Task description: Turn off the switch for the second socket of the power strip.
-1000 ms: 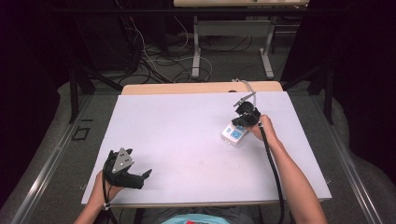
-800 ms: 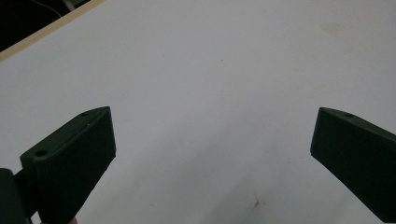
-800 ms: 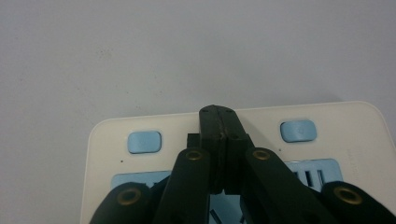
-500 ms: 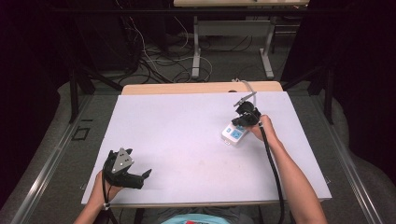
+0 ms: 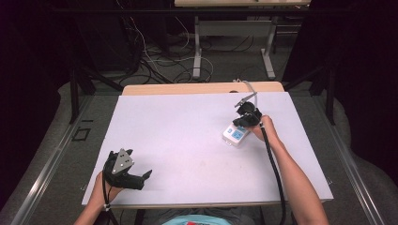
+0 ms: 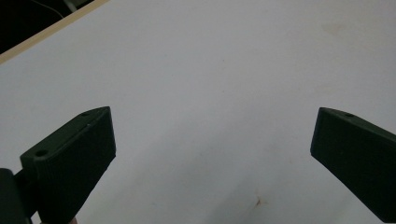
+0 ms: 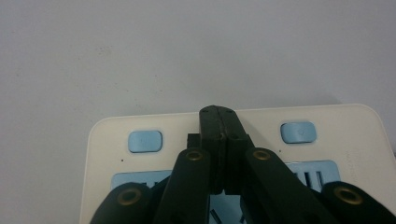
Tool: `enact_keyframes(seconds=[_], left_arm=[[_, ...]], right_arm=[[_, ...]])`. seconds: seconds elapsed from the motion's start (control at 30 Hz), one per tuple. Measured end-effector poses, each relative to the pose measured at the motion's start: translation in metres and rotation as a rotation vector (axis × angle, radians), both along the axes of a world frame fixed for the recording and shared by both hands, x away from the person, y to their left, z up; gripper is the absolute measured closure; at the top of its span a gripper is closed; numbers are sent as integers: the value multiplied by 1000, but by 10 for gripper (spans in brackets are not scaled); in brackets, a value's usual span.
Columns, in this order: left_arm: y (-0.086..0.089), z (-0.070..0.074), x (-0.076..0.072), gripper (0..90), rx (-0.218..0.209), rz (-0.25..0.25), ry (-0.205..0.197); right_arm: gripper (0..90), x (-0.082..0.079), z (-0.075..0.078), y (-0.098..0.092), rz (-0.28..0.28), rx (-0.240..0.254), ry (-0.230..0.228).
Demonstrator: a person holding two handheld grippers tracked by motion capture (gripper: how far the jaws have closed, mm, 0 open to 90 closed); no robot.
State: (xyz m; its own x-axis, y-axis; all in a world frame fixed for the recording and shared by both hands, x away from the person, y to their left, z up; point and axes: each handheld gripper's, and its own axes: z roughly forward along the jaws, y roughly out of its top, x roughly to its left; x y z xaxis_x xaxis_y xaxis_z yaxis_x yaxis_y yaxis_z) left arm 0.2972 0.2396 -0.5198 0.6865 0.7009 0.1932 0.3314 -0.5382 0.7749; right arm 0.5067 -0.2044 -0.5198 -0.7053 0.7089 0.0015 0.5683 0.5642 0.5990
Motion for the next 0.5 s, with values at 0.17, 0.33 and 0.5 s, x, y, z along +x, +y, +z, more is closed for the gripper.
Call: enact_keyframes(seconds=[0.17,0.33,0.5], left_arm=[[0,0,0,0,-1,1,0],[0,0,0,0,-7,1,2],[0,0,0,0,-7,1,2]], right_arm=[[900,0,0,0,4,-1,-2],[900,0,0,0,7,0,-2],[900,1,0,0,7,0,-4]])
